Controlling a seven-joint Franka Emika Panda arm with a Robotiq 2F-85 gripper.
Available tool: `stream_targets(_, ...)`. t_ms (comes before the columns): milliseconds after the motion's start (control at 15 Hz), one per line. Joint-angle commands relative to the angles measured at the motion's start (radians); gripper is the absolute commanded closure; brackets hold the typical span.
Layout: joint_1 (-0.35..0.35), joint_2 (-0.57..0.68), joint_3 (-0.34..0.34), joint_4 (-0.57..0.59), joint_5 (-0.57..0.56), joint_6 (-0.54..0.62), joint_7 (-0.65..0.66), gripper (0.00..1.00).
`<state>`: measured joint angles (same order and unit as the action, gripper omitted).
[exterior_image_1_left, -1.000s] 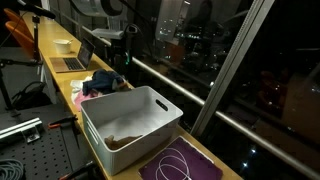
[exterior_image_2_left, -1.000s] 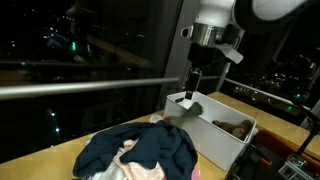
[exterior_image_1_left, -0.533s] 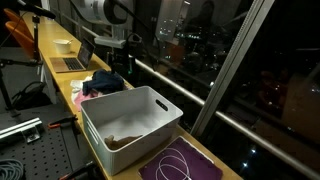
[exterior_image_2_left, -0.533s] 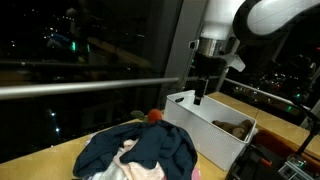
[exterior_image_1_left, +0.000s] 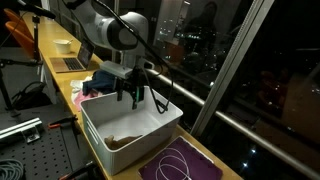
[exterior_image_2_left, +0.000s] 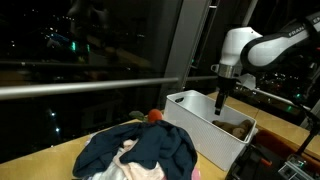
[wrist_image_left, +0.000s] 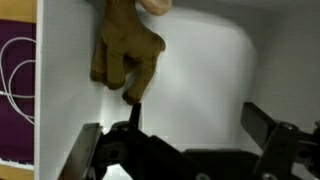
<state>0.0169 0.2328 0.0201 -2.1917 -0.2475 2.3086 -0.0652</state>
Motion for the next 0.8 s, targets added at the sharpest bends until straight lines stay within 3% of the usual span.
stream_targets(0, -0.047, 0.016, -0.038, -0.097, 0.020, 0.111, -0.033, 0.00)
stream_targets(733, -0.038, 0.169, -0.142, -0.131, -0.185, 0.342, -0.007, 0.00)
